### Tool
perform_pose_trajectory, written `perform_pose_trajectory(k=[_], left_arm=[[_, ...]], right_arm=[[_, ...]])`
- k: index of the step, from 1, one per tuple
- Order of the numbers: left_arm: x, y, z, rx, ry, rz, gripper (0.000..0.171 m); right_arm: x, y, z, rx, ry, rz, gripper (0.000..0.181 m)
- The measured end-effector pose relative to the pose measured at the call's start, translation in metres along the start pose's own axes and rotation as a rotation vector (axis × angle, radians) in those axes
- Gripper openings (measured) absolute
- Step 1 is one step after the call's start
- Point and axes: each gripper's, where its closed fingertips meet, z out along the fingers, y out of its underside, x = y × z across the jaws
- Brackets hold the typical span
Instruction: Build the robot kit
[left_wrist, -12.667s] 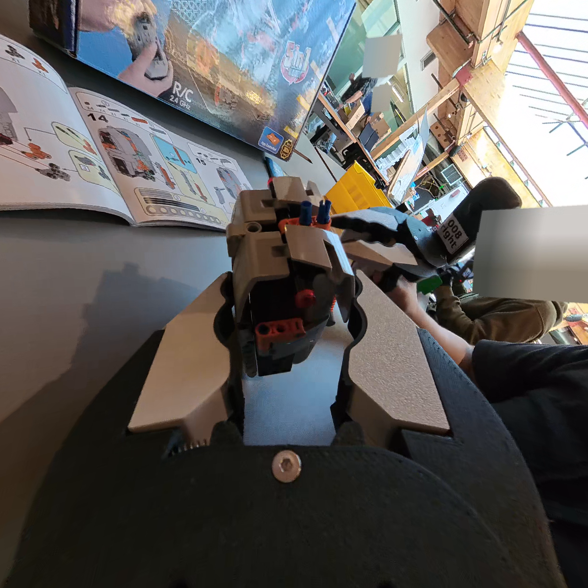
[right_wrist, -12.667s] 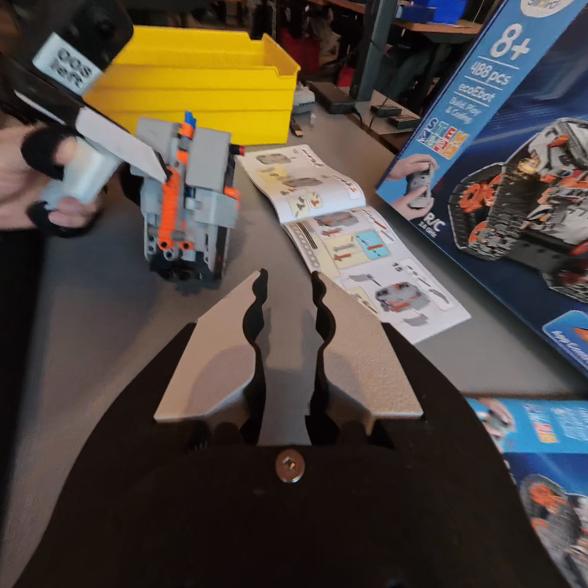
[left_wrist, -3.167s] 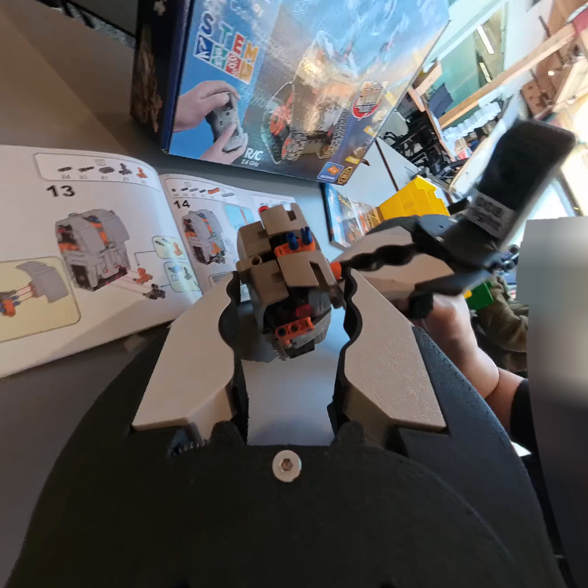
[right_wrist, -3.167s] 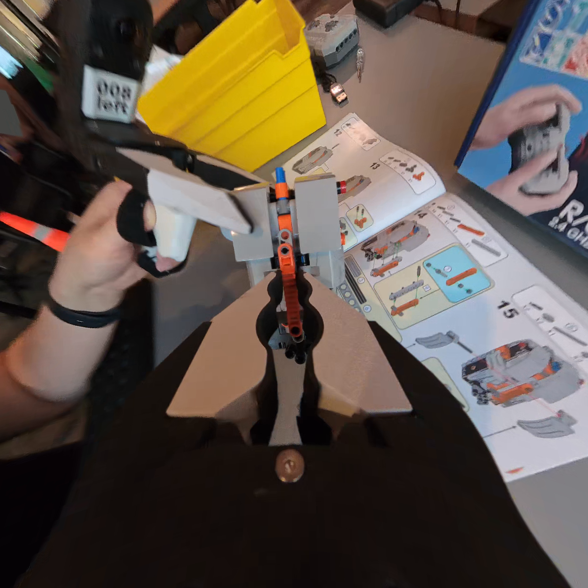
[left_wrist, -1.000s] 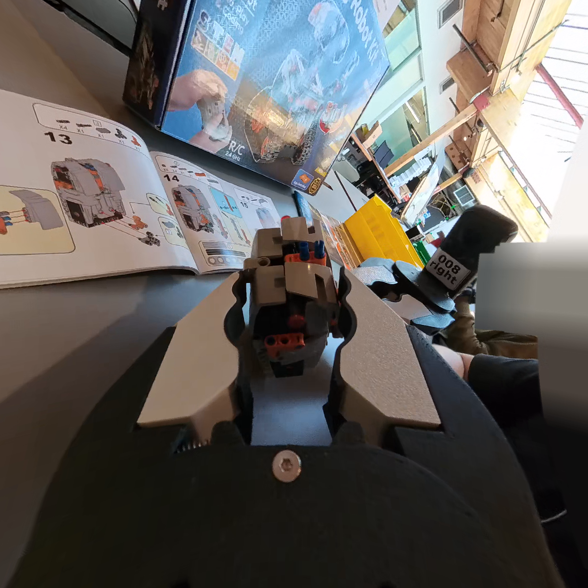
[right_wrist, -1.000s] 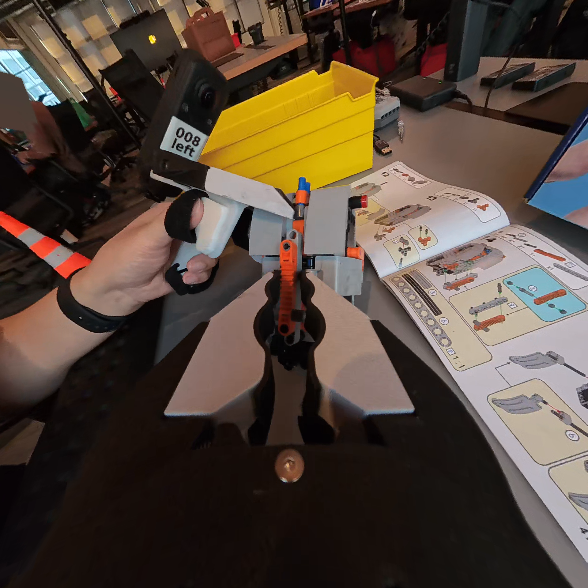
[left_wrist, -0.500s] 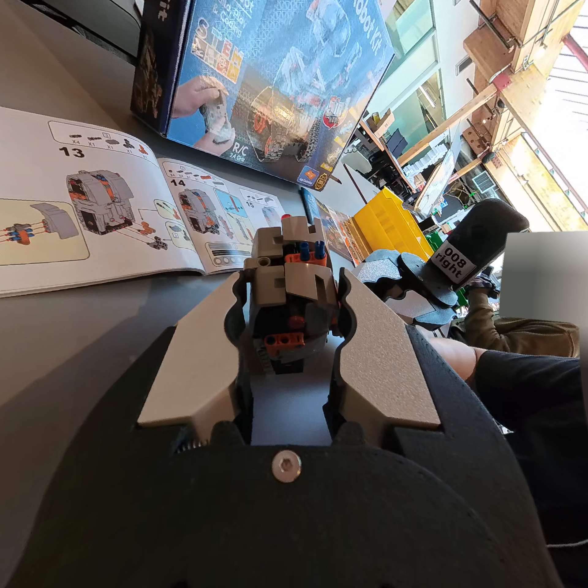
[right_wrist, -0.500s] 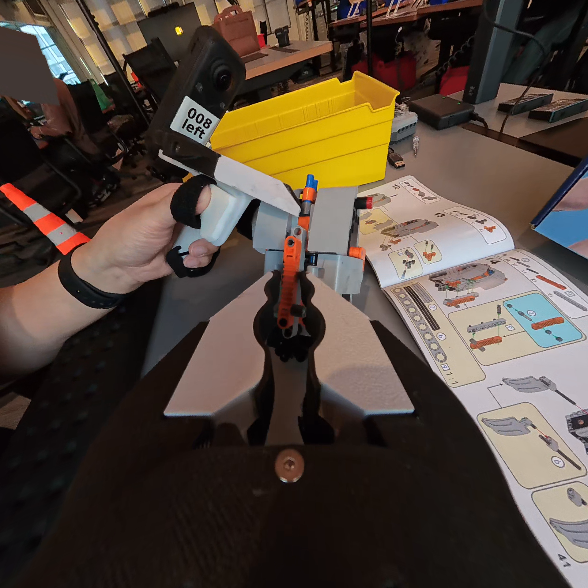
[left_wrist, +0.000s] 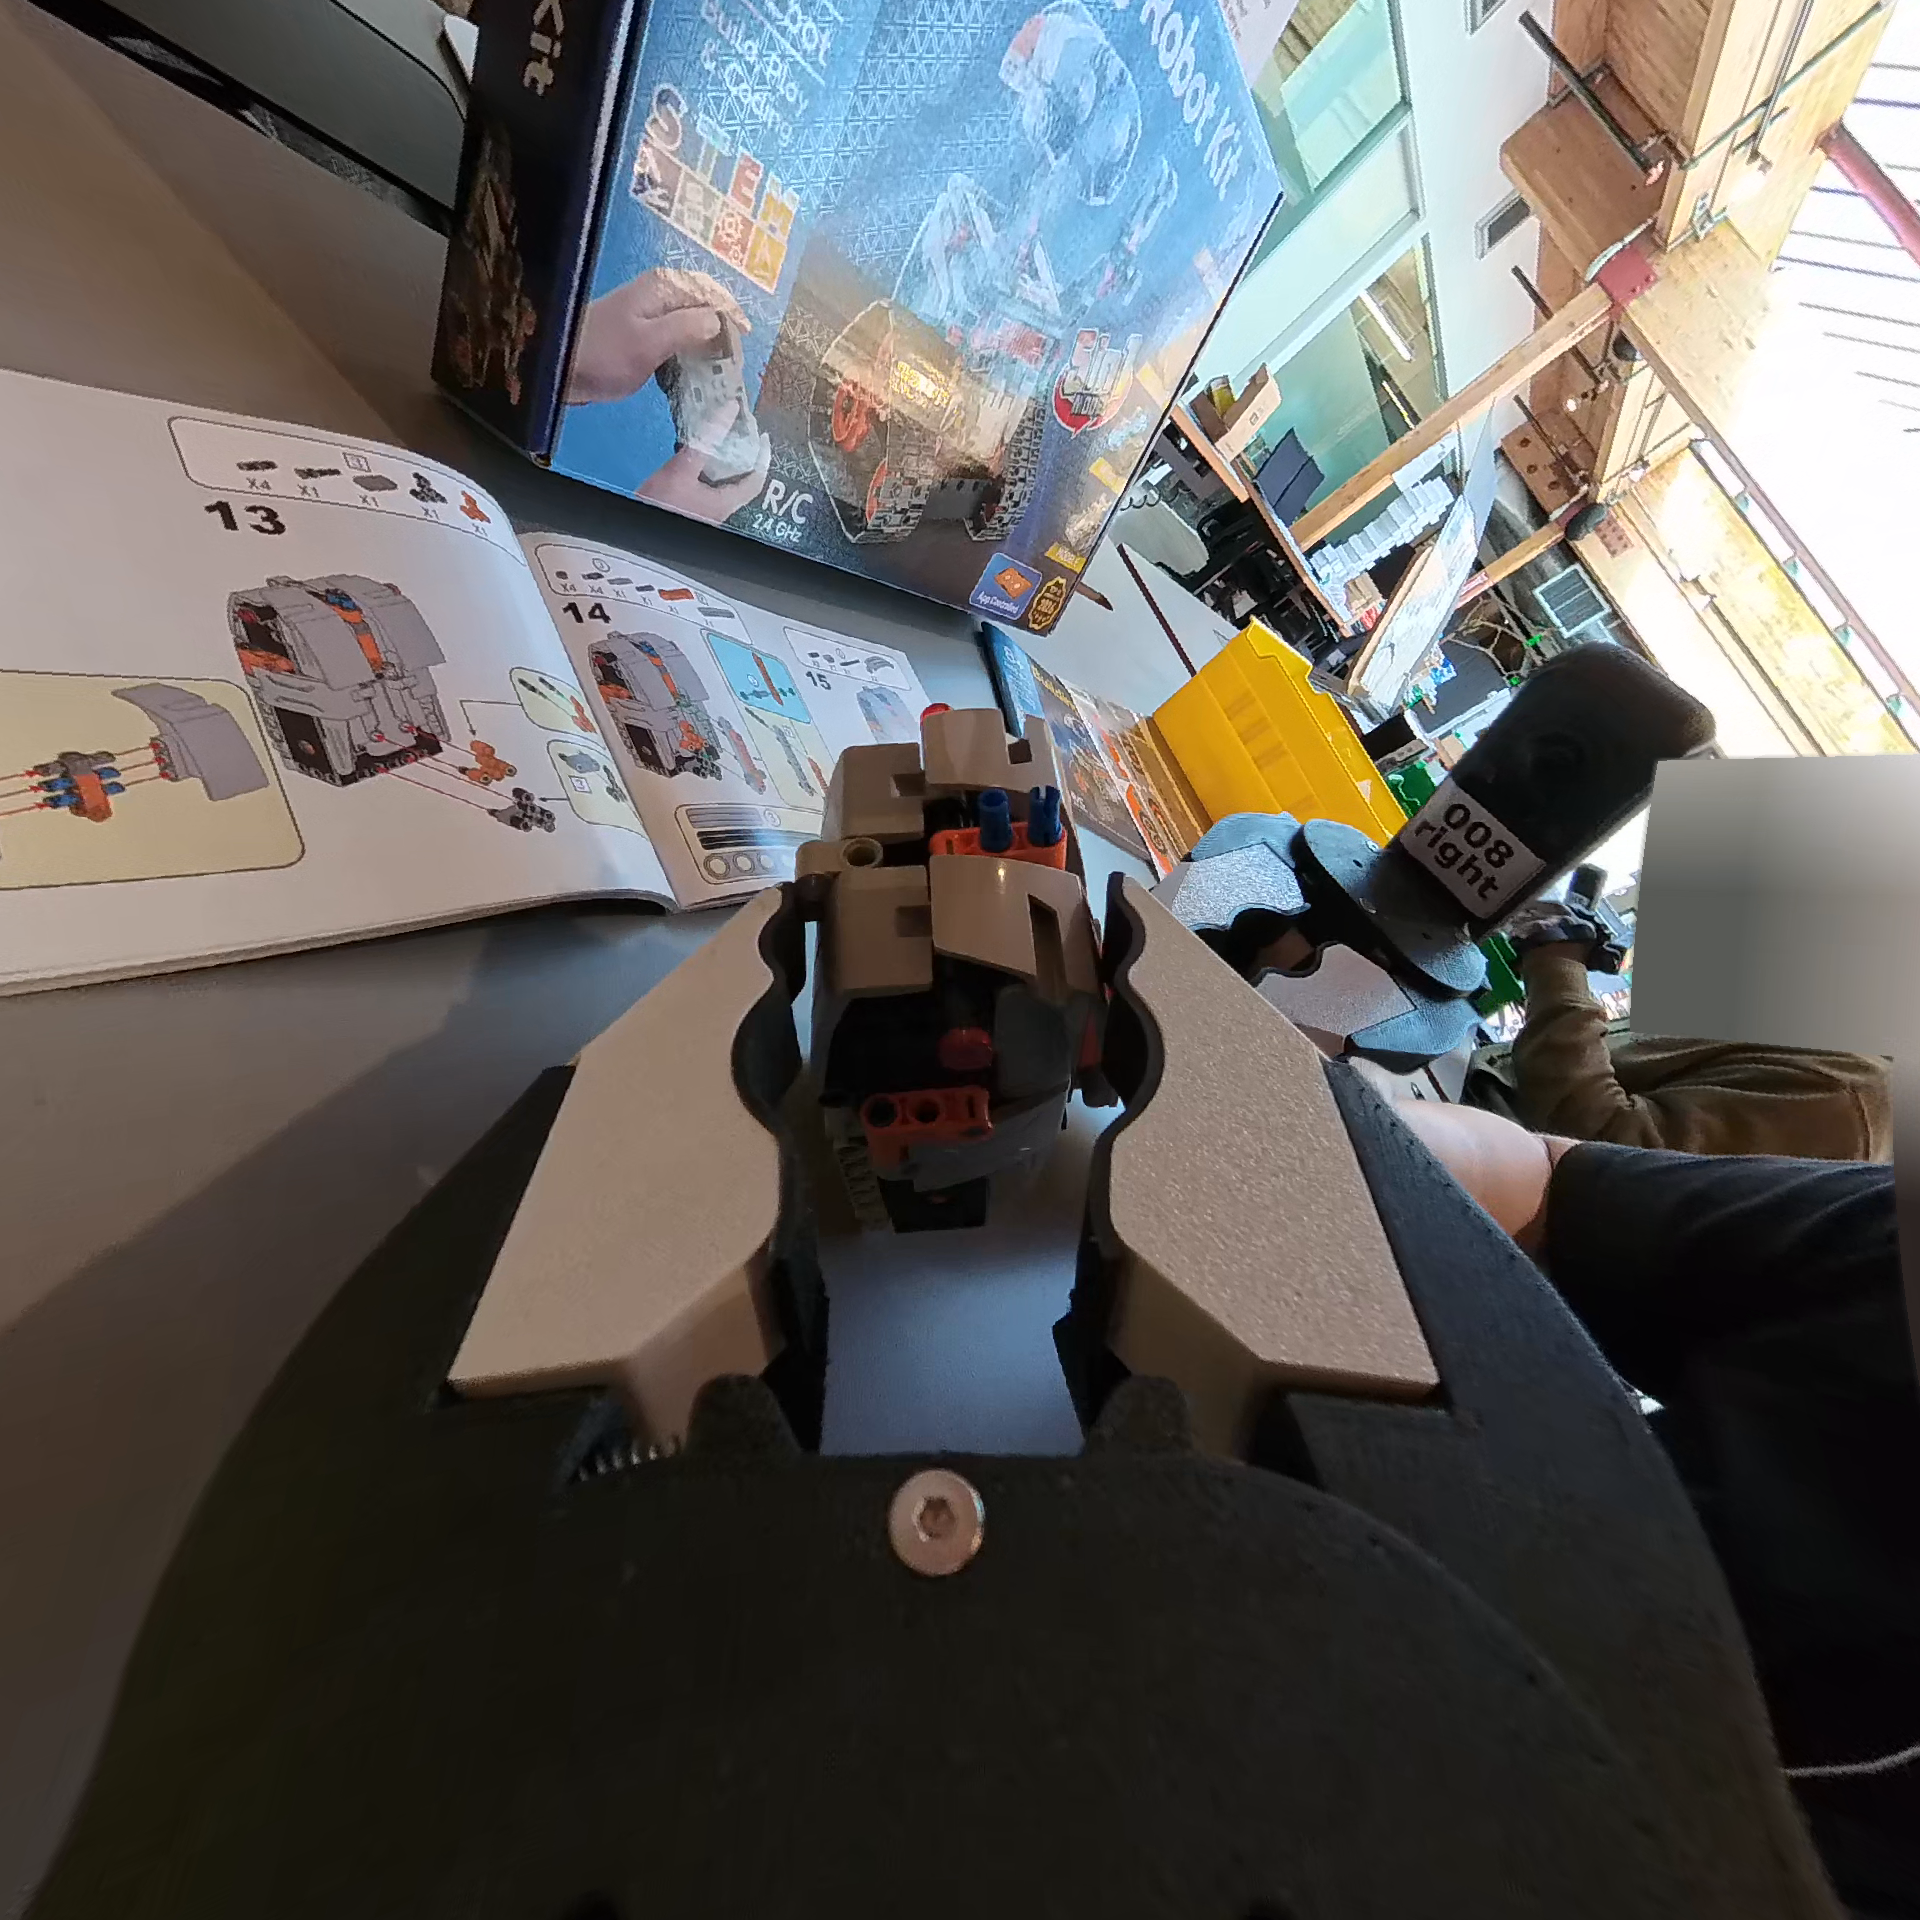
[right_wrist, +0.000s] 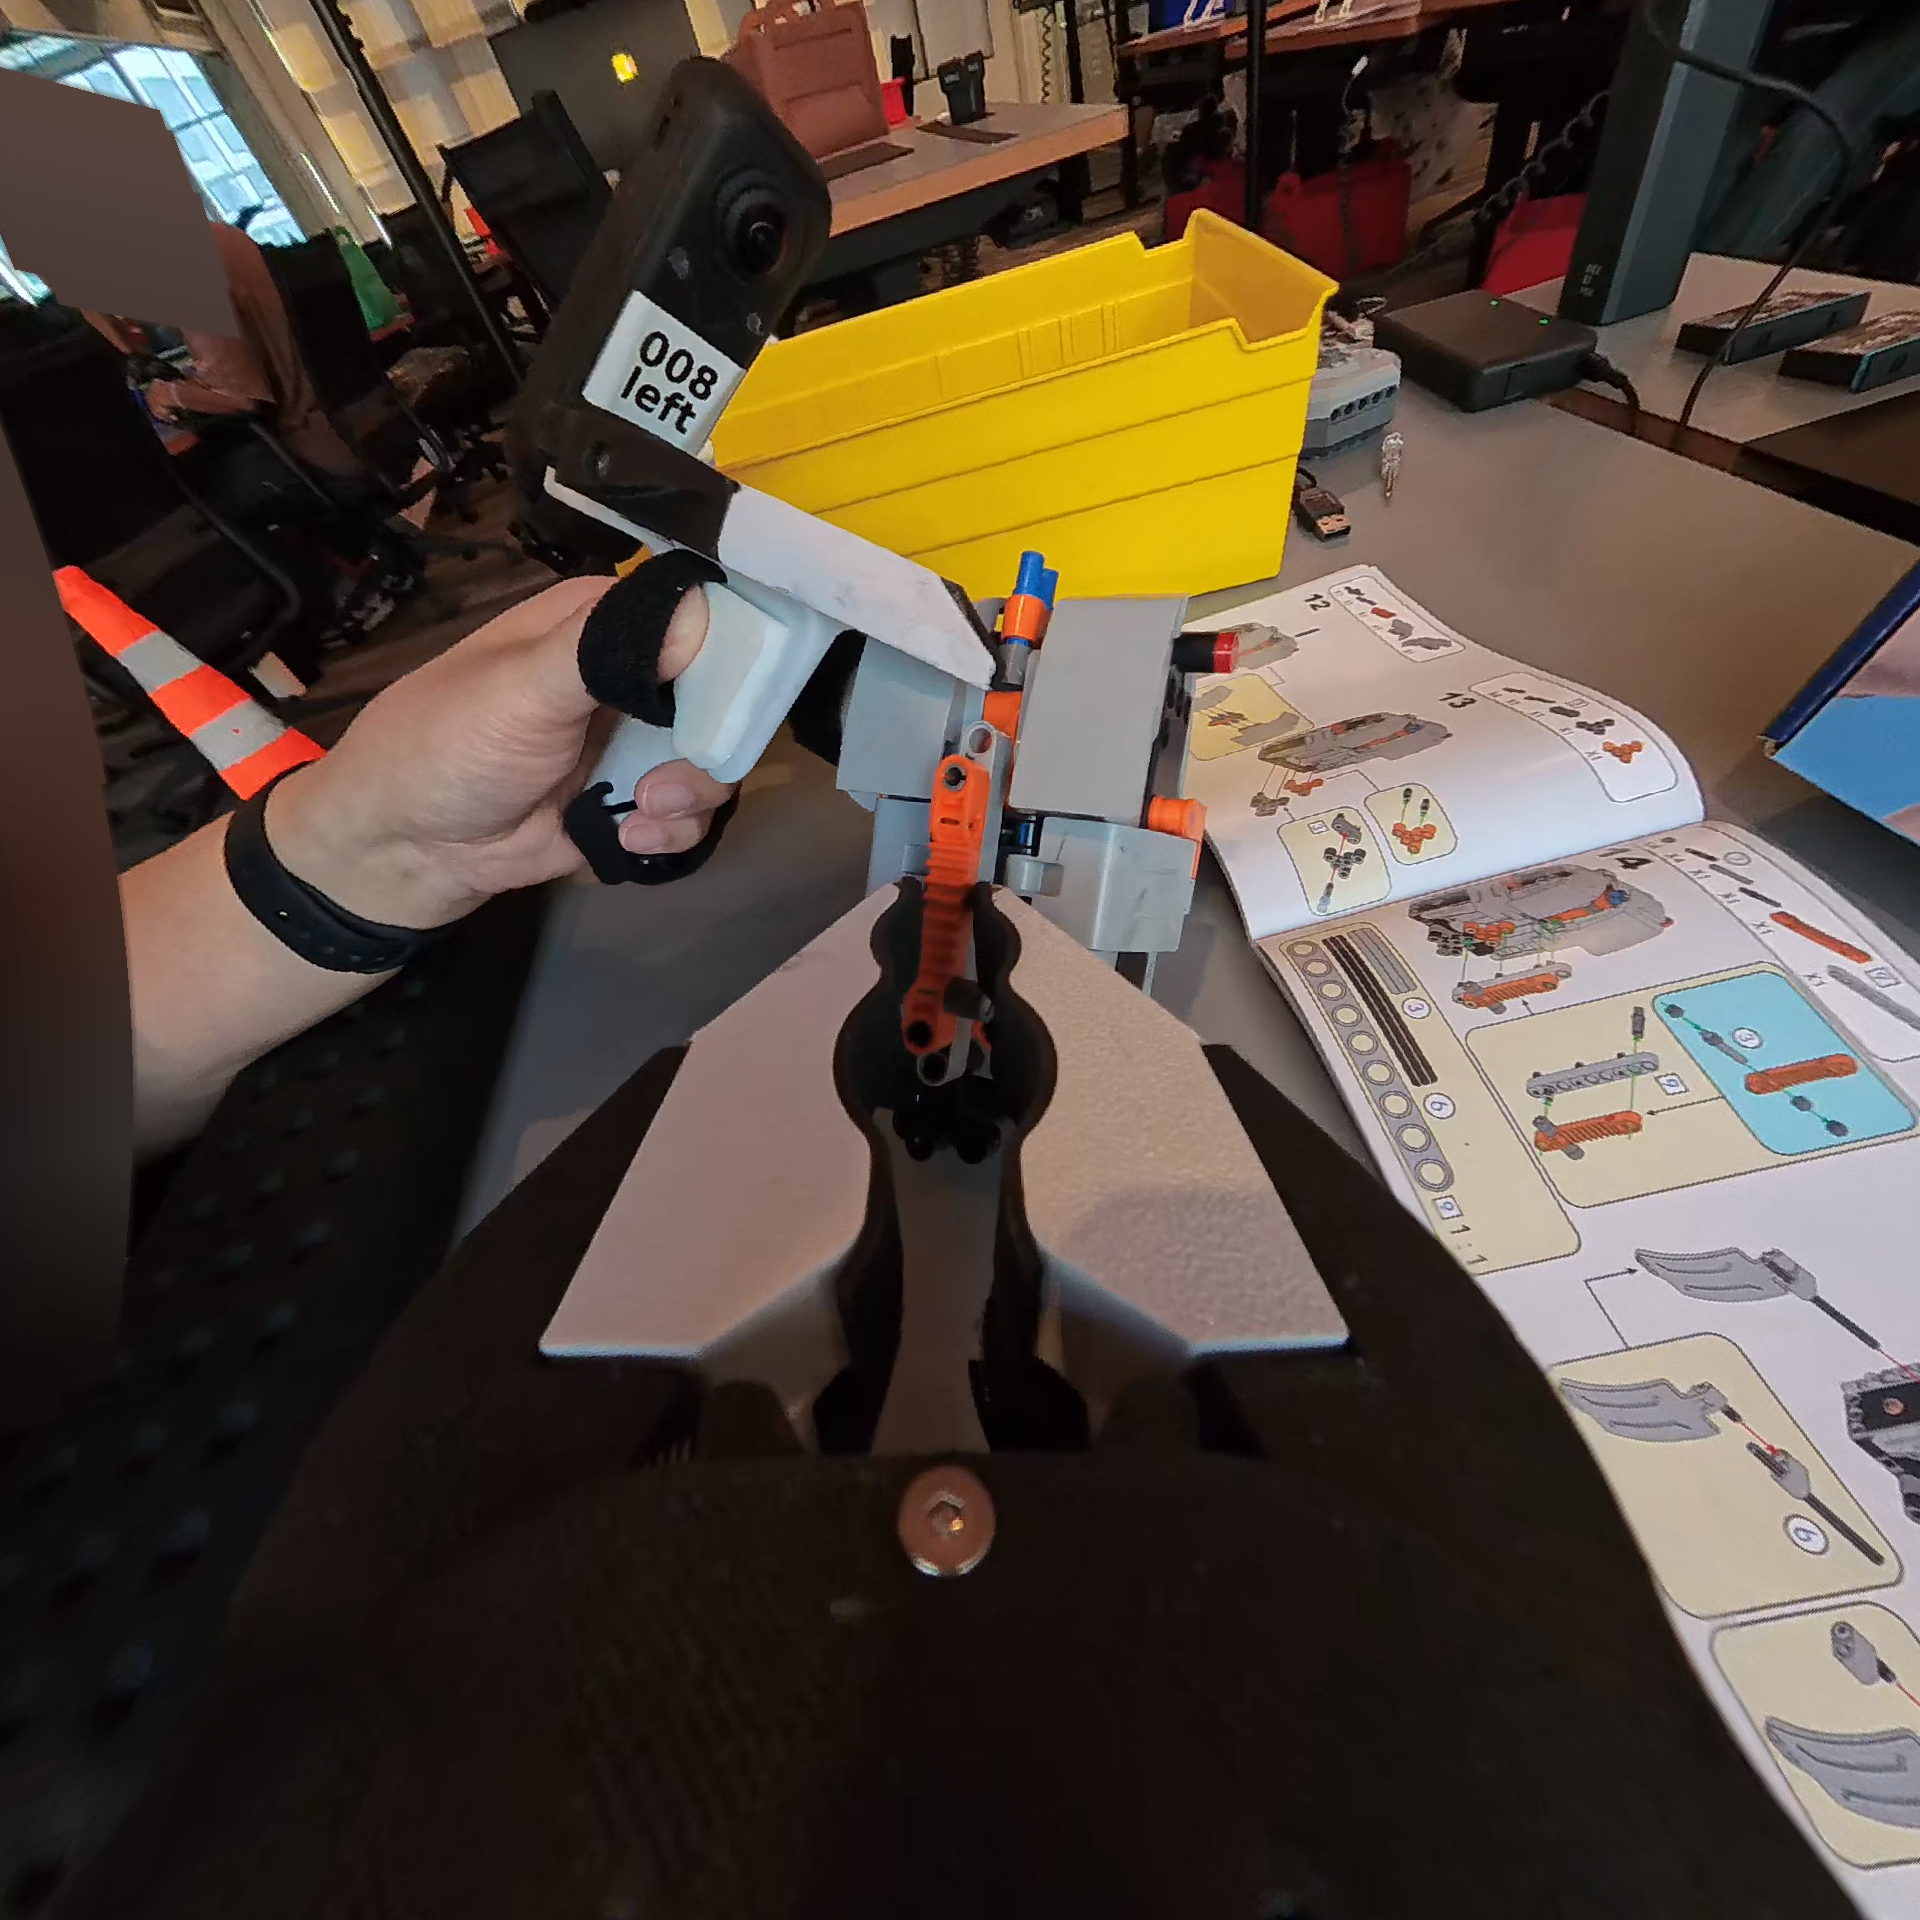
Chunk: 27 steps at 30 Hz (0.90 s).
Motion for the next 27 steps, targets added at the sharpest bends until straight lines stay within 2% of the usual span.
perform_pose_trajectory(k=[4,8,14,18,22,27], left_arm=[[0.0,0.001,0.001,-0.007,0.009,-0.005,0.056],[0.0,0.001,0.001,-0.008,0.007,-0.003,0.056],[-0.001,0.001,0.001,-0.003,0.004,-0.018,0.056],[-0.002,0.001,0.0,-0.002,0.0,-0.028,0.056],[-0.002,0.002,-0.001,-0.006,-0.009,-0.015,0.056],[-0.001,0.001,0.001,0.001,-0.012,-0.002,0.057]], right_arm=[[0.0,-0.004,-0.003,0.026,-0.028,0.027,0.006],[-0.002,-0.022,-0.012,0.093,-0.013,-0.017,0.0],[0.004,-0.02,-0.009,0.035,0.085,-0.109,0.0],[0.002,-0.01,-0.002,-0.045,0.108,-0.154,0.0],[0.003,-0.009,-0.001,-0.066,0.145,-0.237,0.0],[0.003,-0.008,-0.002,-0.067,0.118,-0.165,0.0]])
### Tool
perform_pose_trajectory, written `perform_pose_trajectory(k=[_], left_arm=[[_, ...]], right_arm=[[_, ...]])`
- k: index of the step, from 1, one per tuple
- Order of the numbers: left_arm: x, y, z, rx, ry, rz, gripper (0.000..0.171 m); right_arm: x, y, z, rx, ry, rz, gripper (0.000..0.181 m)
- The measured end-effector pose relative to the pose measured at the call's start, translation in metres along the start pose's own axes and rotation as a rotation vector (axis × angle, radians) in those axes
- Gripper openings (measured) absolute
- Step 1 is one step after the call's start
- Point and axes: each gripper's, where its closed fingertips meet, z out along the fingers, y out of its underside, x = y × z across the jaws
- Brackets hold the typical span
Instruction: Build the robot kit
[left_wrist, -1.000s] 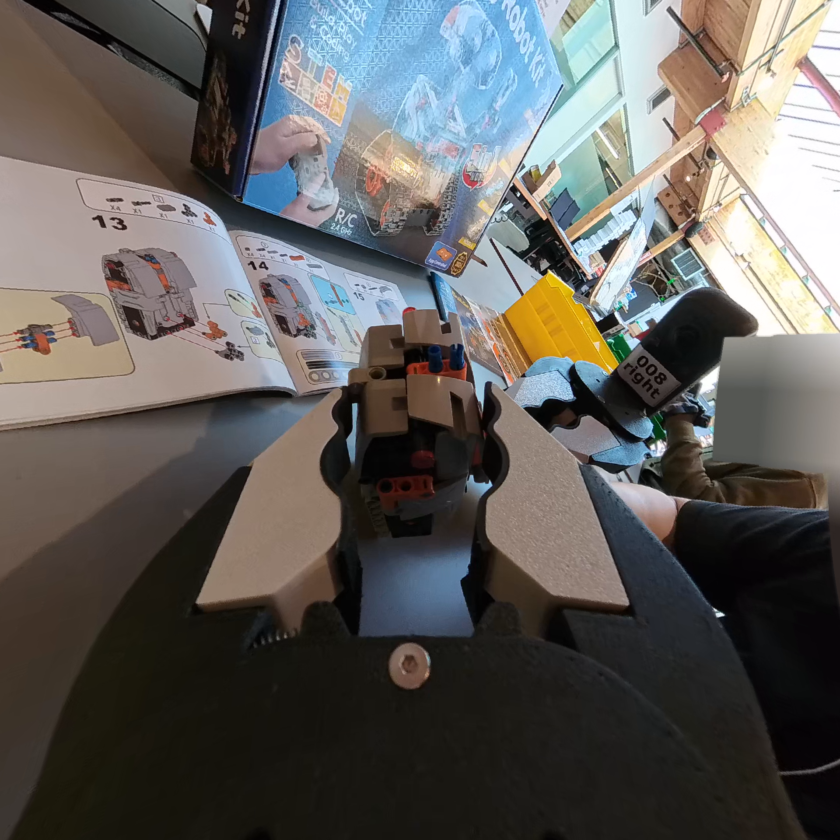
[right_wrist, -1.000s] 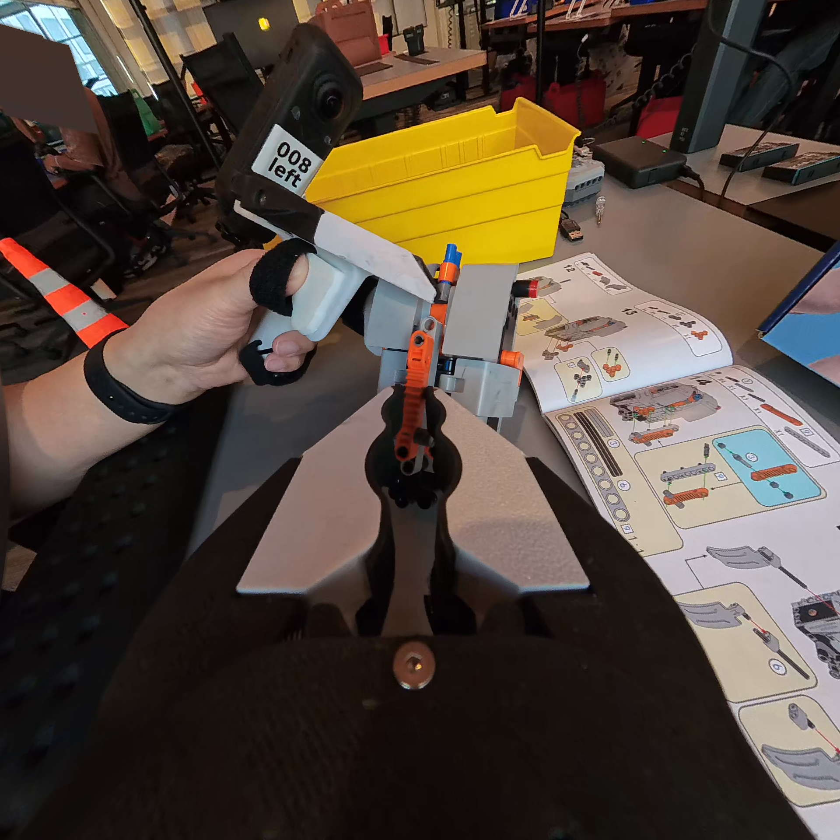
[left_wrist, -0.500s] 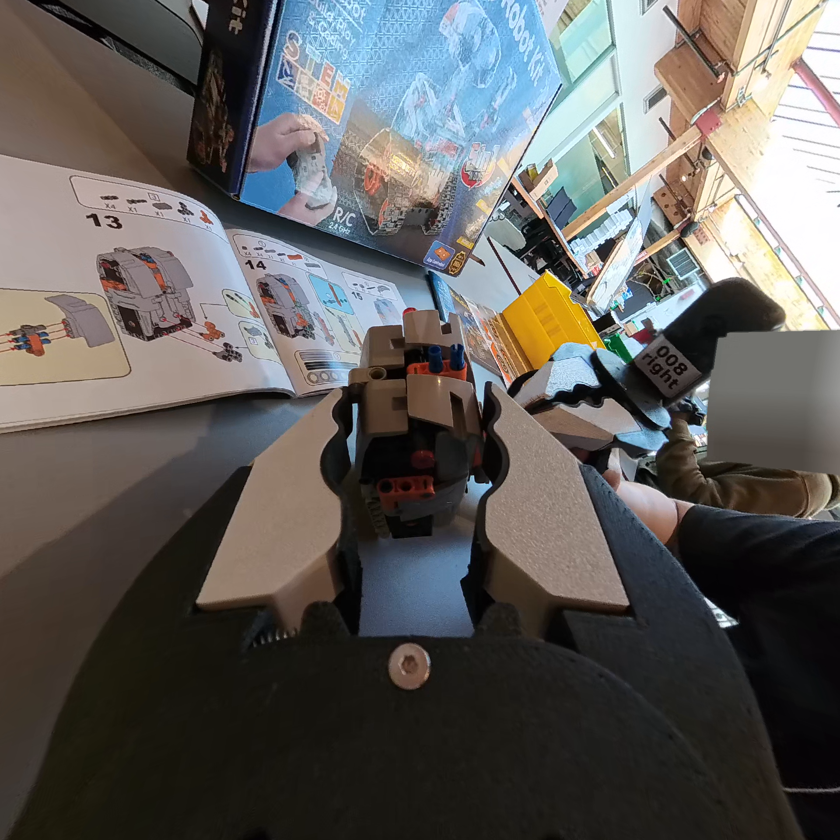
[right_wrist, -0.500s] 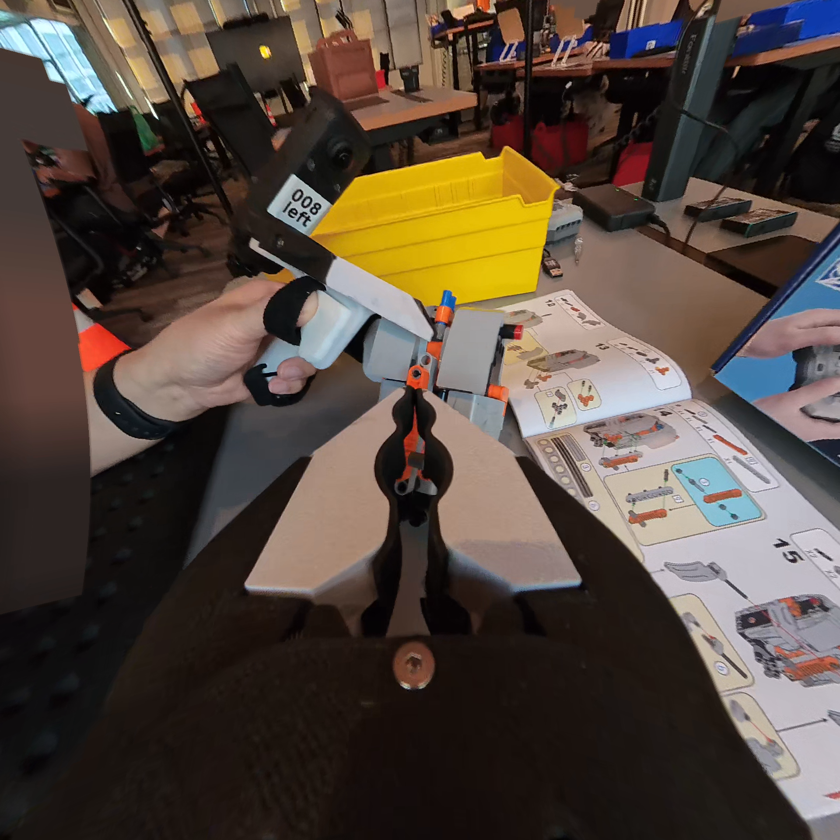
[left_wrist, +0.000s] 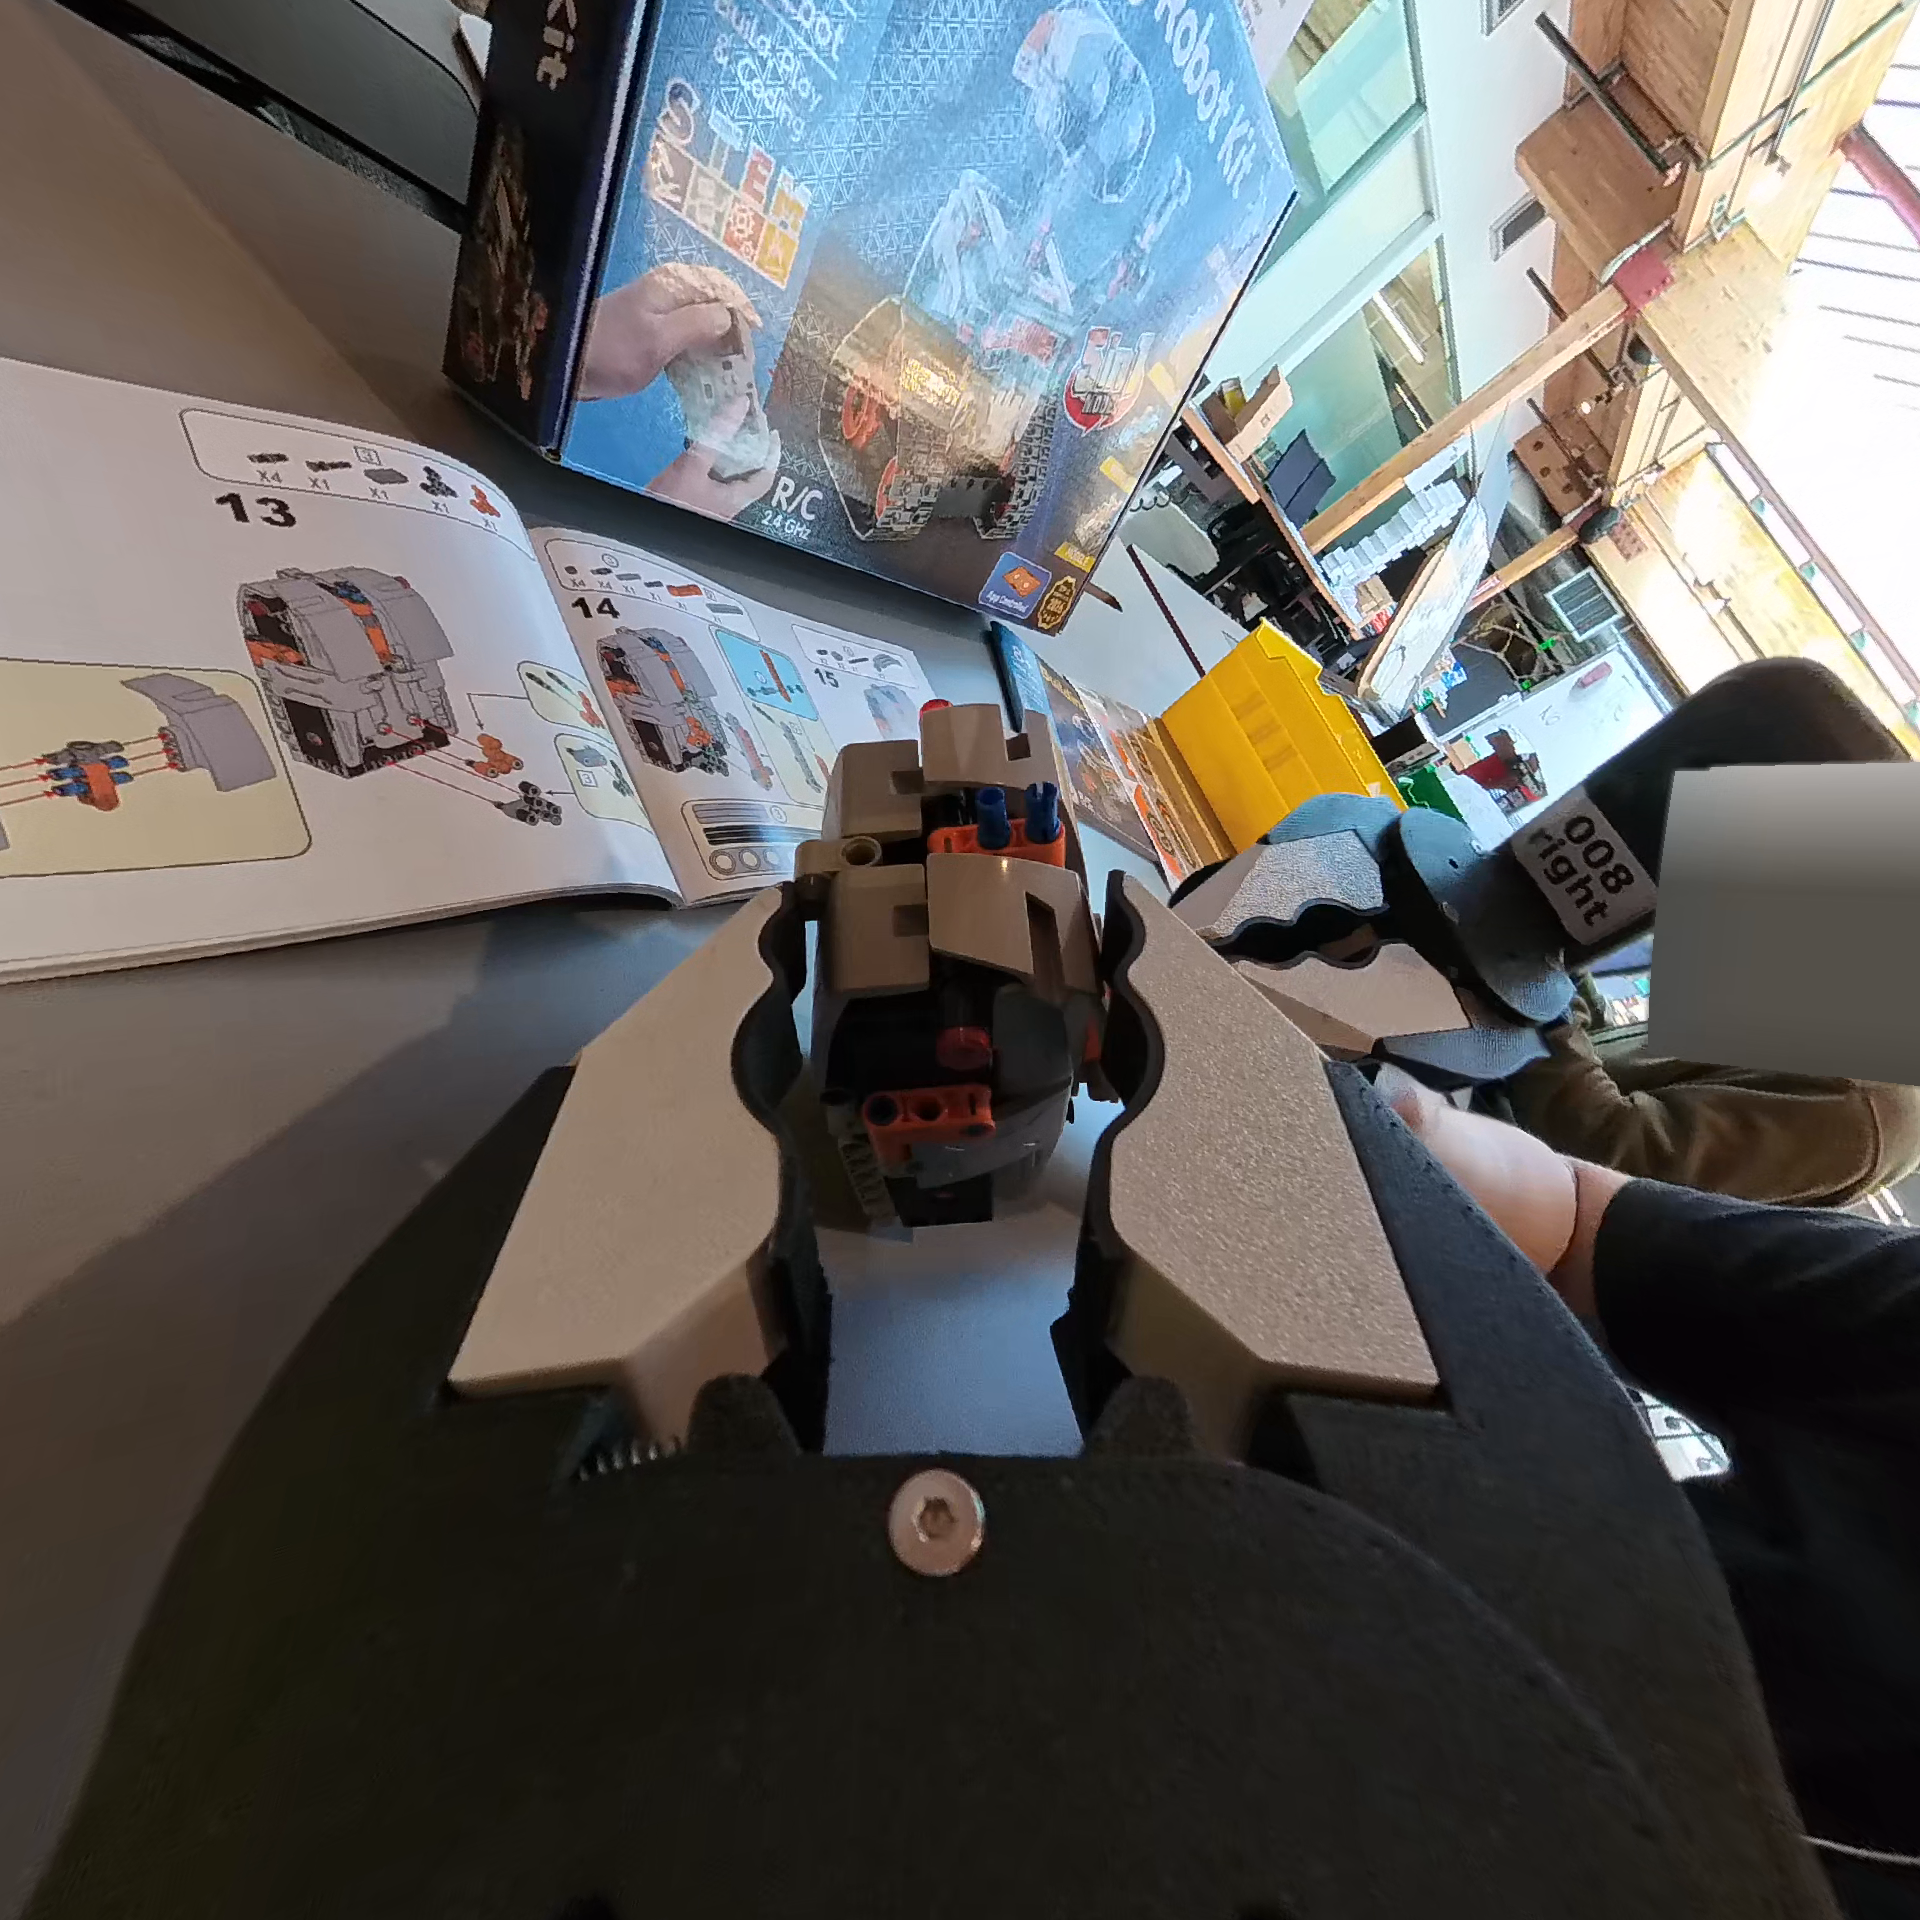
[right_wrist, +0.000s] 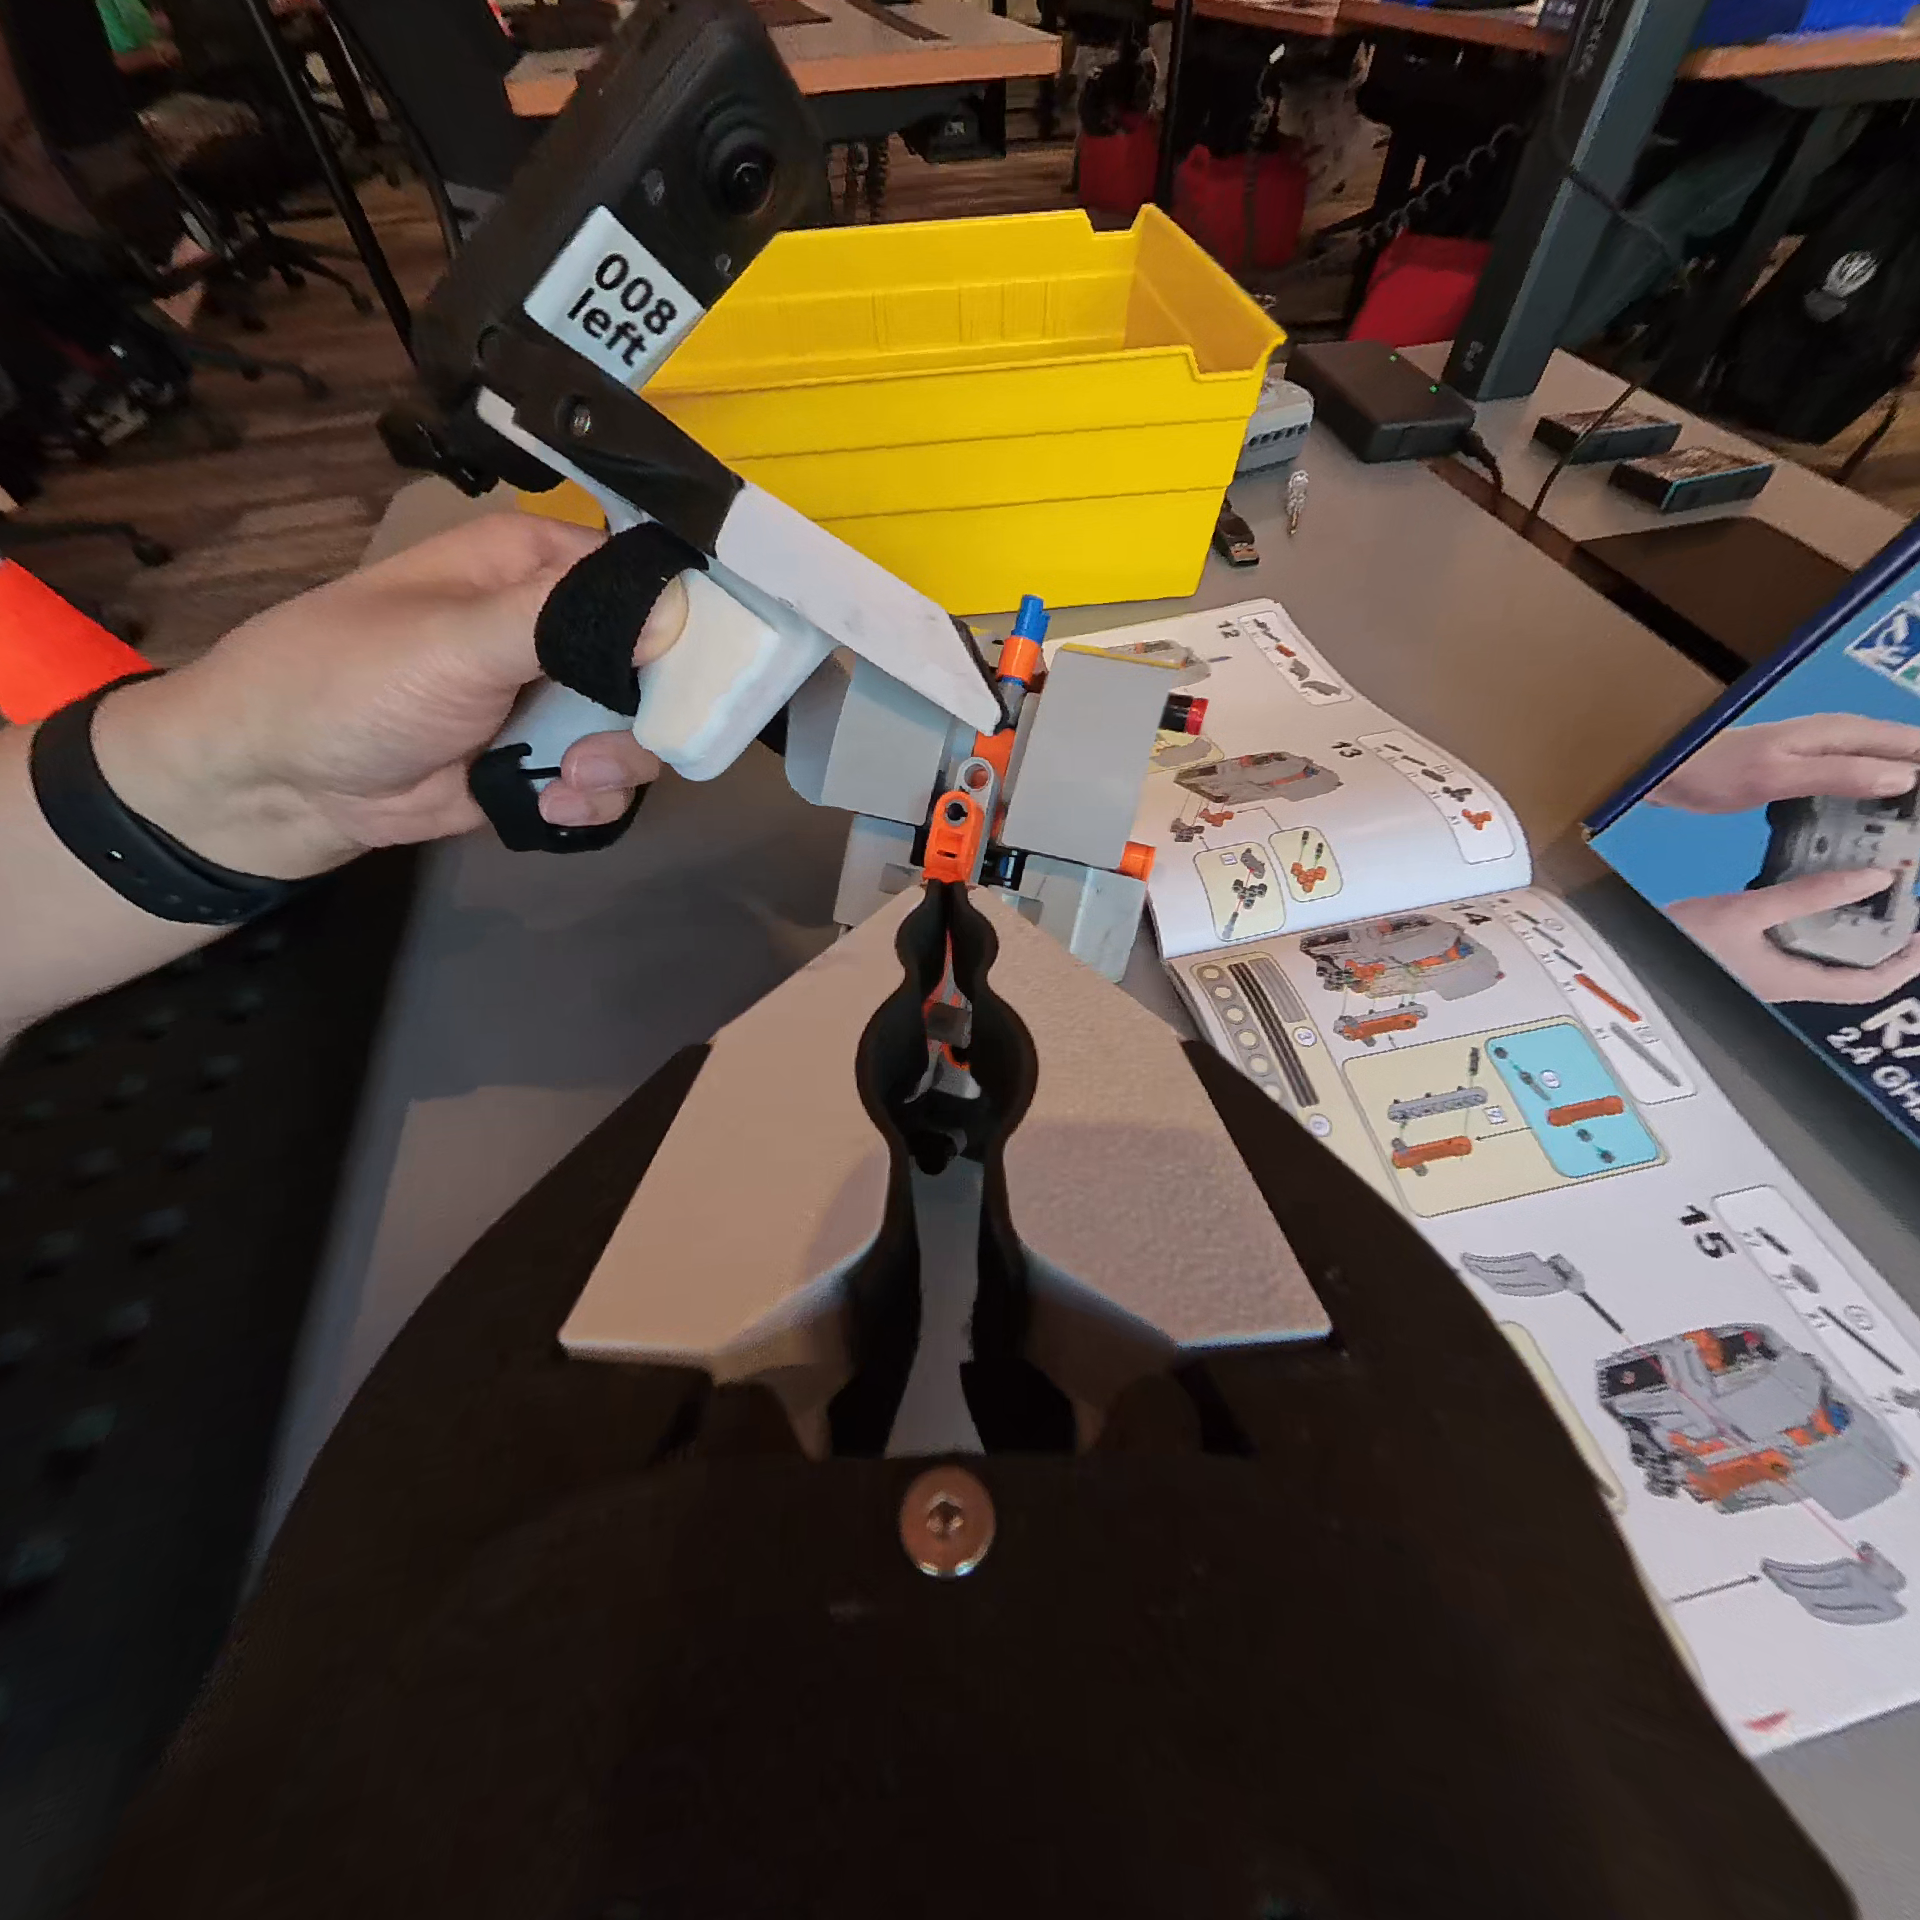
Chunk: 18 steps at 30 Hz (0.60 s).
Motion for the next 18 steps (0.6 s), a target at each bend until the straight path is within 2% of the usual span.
perform_pose_trajectory(k=[6,10,15,18], left_arm=[[0.002,0.001,0.001,-0.013,0.021,0.012,0.057],[0.006,0.002,0.002,-0.024,0.033,0.032,0.056],[0.008,0.003,0.002,-0.034,0.029,0.056,0.056],[0.009,0.003,0.001,-0.032,0.034,0.061,0.056]], right_arm=[[-0.007,0.003,-0.011,0.039,-0.047,0.0,0.0],[0.003,0.02,-0.003,-0.063,0.033,-0.042,0.0],[-0.007,0.003,-0.018,-0.005,0.067,-0.138,0.0],[-0.013,0.014,-0.016,-0.059,0.099,-0.145,0.0]])
